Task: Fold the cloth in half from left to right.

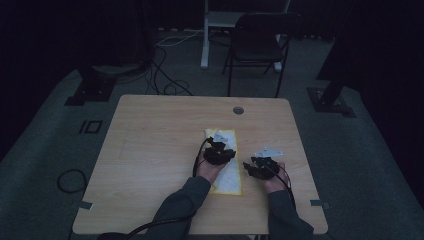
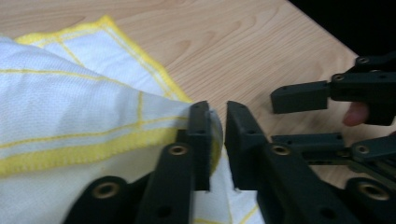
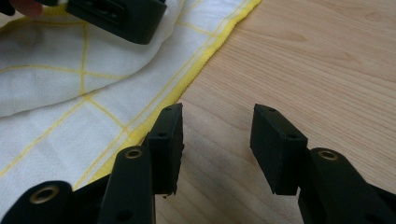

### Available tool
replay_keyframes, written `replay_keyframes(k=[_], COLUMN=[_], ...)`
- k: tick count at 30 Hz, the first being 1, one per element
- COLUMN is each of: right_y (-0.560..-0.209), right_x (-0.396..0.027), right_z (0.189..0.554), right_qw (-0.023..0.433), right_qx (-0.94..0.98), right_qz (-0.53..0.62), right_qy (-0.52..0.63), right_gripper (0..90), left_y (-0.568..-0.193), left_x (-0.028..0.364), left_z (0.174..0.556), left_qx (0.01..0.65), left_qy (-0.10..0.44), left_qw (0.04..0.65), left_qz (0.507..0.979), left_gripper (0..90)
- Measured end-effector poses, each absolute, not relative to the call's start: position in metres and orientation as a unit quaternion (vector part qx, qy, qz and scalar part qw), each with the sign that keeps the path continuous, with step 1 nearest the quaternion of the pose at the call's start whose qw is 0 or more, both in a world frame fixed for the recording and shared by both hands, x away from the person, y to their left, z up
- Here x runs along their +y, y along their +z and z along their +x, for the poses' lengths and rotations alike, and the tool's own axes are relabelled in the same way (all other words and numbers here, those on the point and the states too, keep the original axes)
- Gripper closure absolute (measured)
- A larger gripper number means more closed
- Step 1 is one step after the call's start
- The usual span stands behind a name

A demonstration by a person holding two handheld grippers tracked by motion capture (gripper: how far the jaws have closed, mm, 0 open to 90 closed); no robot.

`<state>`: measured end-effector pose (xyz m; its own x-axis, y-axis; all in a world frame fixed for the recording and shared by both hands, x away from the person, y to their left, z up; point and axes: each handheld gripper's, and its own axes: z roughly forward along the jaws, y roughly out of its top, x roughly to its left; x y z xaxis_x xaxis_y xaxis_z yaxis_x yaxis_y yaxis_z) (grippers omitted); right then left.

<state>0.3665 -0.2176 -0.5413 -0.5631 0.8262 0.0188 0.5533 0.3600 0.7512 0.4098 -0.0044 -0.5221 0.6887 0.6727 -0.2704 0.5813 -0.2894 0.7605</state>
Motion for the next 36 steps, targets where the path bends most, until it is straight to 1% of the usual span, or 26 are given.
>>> replay_keyframes(k=[1, 2, 5, 11, 14, 17, 19, 20, 26, 31, 32, 36], right_y=[-0.541, -0.541, -0.541, -0.54, -0.54, -0.54, -0.54, -0.54, -0.54, -0.54, -0.54, -0.54], right_x=[-0.218, -0.218, -0.218, -0.218, -0.218, -0.218, -0.217, -0.217, -0.217, -0.218, -0.218, -0.217], right_z=[0.367, 0.367, 0.366, 0.366, 0.366, 0.366, 0.366, 0.366, 0.366, 0.366, 0.366, 0.366], right_qw=[0.185, 0.186, 0.187, 0.188, 0.188, 0.188, 0.188, 0.187, 0.187, 0.188, 0.188, 0.187], right_qx=[0.803, 0.803, 0.803, 0.802, 0.802, 0.803, 0.803, 0.802, 0.802, 0.802, 0.802, 0.802], right_qz=[0.429, 0.429, 0.429, 0.428, 0.428, 0.428, 0.428, 0.429, 0.429, 0.429, 0.429, 0.429], right_qy=[0.369, 0.369, 0.37, 0.371, 0.371, 0.371, 0.37, 0.371, 0.37, 0.371, 0.371, 0.37], right_gripper=[54.2, 54.2, 54.3, 54.2, 54.2, 54.3, 54.2, 54.2, 54.2, 54.2, 54.2, 54.2], left_y=[-0.519, -0.516, -0.506, -0.49, -0.488, -0.49, -0.494, -0.495, -0.508, -0.518, -0.524, -0.533], left_x=[-0.003, -0.001, 0.006, 0.03, 0.044, 0.057, 0.064, 0.068, 0.079, 0.085, 0.086, 0.089], left_z=[0.409, 0.408, 0.406, 0.4, 0.398, 0.395, 0.392, 0.392, 0.382, 0.375, 0.37, 0.364], left_qx=[0.391, 0.39, 0.386, 0.389, 0.396, 0.402, 0.407, 0.408, 0.416, 0.423, 0.425, 0.433], left_qy=[0.054, 0.053, 0.056, 0.076, 0.084, 0.088, 0.089, 0.089, 0.08, 0.066, 0.062, 0.053], left_qw=[0.453, 0.457, 0.472, 0.483, 0.481, 0.474, 0.47, 0.467, 0.453, 0.447, 0.445, 0.445], left_qz=[0.799, 0.798, 0.791, 0.781, 0.778, 0.778, 0.778, 0.779, 0.785, 0.785, 0.786, 0.782], left_gripper=[75.2, 72.6, 70.1, 70.7, 74.3, 80.4, 81.5, 84.4, 90.0, 90.0, 88.9, 78.1])
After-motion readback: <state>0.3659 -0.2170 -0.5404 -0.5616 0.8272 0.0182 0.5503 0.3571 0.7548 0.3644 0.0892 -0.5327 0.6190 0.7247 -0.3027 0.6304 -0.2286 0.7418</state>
